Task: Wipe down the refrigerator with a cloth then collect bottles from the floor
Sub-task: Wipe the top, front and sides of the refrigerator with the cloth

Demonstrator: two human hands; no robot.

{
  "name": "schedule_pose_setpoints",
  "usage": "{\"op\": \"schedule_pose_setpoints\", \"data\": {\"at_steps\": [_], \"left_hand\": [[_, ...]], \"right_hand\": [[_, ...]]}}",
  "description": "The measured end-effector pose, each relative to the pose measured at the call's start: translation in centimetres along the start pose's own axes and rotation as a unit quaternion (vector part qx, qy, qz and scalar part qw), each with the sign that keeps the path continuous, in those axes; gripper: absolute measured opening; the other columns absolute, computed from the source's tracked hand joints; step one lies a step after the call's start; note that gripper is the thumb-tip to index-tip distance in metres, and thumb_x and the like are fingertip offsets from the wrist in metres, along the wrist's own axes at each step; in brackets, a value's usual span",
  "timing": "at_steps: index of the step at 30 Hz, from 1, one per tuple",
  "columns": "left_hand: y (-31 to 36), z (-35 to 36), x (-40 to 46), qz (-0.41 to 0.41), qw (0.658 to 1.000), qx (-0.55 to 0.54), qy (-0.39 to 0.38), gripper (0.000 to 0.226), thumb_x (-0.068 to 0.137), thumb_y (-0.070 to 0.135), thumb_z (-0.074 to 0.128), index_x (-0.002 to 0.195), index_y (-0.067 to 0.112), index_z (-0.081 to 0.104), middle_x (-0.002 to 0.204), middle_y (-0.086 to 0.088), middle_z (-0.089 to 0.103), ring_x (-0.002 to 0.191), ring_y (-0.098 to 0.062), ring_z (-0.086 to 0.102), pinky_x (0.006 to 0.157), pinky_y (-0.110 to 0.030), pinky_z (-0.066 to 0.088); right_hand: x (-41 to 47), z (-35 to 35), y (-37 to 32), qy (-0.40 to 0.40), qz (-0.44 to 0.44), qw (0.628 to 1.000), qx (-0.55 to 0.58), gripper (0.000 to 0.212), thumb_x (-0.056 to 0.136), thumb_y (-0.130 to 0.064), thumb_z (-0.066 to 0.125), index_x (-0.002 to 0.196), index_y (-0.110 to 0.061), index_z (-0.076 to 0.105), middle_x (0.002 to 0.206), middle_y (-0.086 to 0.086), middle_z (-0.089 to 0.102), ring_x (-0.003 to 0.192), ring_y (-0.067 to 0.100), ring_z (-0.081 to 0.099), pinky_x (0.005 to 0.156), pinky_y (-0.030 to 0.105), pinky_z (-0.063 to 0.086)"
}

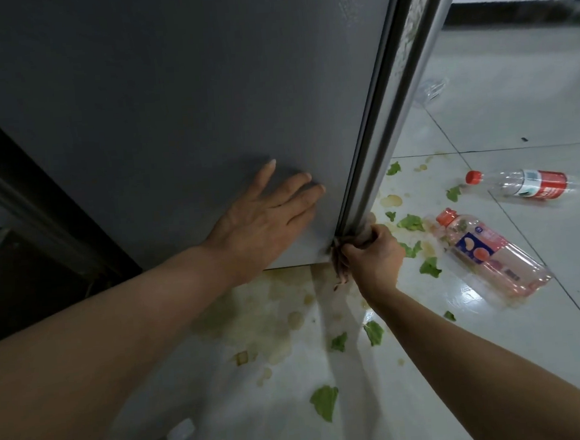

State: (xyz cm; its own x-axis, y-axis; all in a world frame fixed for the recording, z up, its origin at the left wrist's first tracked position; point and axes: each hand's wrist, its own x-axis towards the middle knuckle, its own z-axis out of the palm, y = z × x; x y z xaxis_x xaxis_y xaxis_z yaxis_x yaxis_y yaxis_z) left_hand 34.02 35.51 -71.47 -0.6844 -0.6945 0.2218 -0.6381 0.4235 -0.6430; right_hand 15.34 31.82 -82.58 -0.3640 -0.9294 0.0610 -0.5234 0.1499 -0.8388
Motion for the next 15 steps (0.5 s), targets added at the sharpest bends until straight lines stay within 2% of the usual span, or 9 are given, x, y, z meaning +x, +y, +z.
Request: {"op": "schedule_pose_setpoints", "data": {"at_steps": [2, 5, 10, 15], "left_hand": [[-0.7, -1.0, 0.3, -0.007, 1.0, 0.001, 0.002, 0.054, 0.068, 0.012, 0.054, 0.12, 0.02, 0.062, 0.14, 0.0, 0.05, 0.128, -0.021, 0.047, 0.104, -0.052, 0.035], [-1.5, -2.3, 0.8, -0.013, 1.0, 0.024, -0.013, 0.056, 0.076, 0.015, 0.055, 0.131, 0.021, 0.052, 0.148, 0.0, 0.04, 0.135, -0.021, 0.038, 0.109, -0.053, 0.028], [-2.7, -5.1, 1.6, -0.04, 0.999, 0.017, -0.017, 0.052, 0.079, 0.012, 0.041, 0.129, 0.02, 0.053, 0.144, -0.001, 0.044, 0.133, -0.021, 0.041, 0.108, -0.053, 0.029], [-4.8, -7.9, 2.7, -0.073, 0.996, -0.026, -0.049, 0.059, 0.083, 0.009, 0.031, 0.142, 0.013, 0.029, 0.154, -0.005, 0.019, 0.141, -0.026, 0.017, 0.113, -0.055, 0.007]], "right_hand": [[0.0, -0.8, -1.3, 0.011, -0.009, 1.0, 0.015, 0.019, 0.062, -0.005, 0.07, 0.075, -0.008, 0.056, 0.067, 0.003, 0.058, 0.065, 0.022, 0.055, 0.057, 0.033, 0.05], [0.3, -2.4, -3.7, 0.017, -0.023, 0.999, 0.037, 0.02, 0.064, -0.007, 0.072, 0.079, -0.01, 0.059, 0.071, 0.004, 0.061, 0.068, 0.023, 0.06, 0.064, 0.042, 0.055], [0.6, -5.4, -8.0, 0.03, -0.067, 0.994, 0.076, 0.028, 0.065, -0.009, 0.074, 0.091, -0.009, 0.063, 0.082, 0.005, 0.065, 0.077, 0.023, 0.063, 0.071, 0.043, 0.057], [1.1, -8.5, -12.8, 0.051, -0.097, 0.988, 0.107, 0.035, 0.066, -0.012, 0.077, 0.099, -0.01, 0.064, 0.086, 0.003, 0.065, 0.081, 0.018, 0.063, 0.073, 0.038, 0.058]]}}
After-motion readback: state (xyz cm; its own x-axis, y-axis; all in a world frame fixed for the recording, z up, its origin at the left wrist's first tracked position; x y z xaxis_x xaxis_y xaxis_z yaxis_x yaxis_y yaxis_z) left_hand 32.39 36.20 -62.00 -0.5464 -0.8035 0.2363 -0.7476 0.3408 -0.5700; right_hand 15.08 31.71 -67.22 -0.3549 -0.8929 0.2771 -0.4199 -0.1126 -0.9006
